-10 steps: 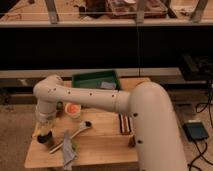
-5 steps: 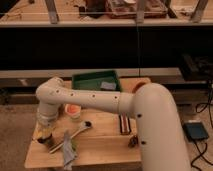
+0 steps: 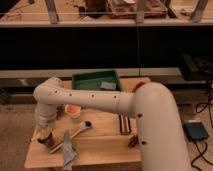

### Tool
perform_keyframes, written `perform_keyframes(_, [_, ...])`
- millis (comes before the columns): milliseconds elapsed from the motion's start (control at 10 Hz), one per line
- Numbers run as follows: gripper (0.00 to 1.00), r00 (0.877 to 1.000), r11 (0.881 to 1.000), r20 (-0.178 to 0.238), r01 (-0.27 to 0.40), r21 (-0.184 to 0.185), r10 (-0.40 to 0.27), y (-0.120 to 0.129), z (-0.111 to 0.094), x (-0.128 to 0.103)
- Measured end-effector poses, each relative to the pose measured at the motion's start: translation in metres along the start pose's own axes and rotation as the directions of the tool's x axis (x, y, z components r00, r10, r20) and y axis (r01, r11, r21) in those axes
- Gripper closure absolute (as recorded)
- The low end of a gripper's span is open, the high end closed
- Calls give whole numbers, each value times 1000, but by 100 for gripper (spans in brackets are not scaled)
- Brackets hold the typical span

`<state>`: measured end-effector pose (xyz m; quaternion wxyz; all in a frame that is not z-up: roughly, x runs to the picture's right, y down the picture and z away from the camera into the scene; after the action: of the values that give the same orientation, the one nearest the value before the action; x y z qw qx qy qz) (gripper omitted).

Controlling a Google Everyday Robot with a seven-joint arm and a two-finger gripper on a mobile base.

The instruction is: Place banana in metal cup

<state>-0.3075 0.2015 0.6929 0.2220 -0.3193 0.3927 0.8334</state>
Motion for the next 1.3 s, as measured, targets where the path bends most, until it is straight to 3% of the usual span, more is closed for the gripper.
perform_keyframes(200, [27,1000,1000,-9,1,5,-1,-1,-3,2])
perform_keyframes(300, [21,1000,1000,-23,3,18,-3,-2,-3,2])
perform_keyframes(800, [20,998,999,-57,0,50,3,1,-1,1])
perform_keyframes(1100, [20,997,999,-72,-8,47,11,2,-3,0])
perform_keyframes(1300, [20,989,999,-144,-28,37,33,4,-12,-12])
